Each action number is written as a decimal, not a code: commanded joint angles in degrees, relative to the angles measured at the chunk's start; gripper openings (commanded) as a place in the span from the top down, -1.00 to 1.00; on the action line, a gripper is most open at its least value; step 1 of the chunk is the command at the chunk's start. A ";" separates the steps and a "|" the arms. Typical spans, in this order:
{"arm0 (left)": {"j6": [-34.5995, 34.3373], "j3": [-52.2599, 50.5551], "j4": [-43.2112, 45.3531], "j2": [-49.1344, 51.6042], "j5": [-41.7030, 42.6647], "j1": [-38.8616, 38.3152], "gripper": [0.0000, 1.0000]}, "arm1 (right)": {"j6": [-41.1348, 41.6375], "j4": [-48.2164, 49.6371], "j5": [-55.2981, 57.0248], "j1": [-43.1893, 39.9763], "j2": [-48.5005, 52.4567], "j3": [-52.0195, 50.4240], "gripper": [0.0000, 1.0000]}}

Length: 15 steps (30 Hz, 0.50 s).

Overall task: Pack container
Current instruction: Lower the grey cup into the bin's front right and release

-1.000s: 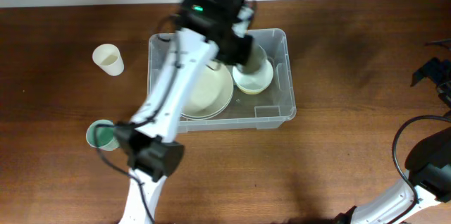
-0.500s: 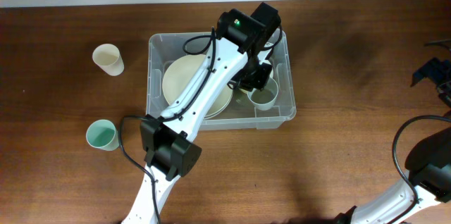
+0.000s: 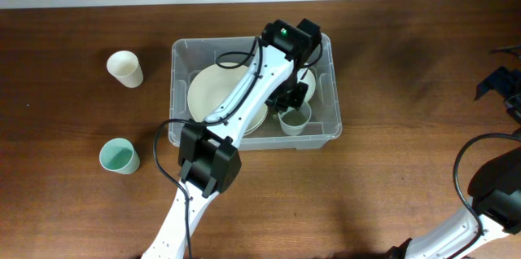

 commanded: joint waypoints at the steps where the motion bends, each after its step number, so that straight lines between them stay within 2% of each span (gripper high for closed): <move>1: -1.42 0.17 -0.59 -0.24 -1.90 1.84 0.98 | 0.44 0.09 0.50 0.00 -1.36 -0.11 -0.98; 13: -1.38 -2.80 2.05 -0.24 -1.20 3.52 0.95 | 0.44 0.09 0.50 0.00 -1.36 -0.11 -0.98; 15: -1.38 -2.80 2.05 -0.24 -1.20 3.52 0.78 | 0.46 0.09 0.50 0.00 -1.36 -0.11 -0.98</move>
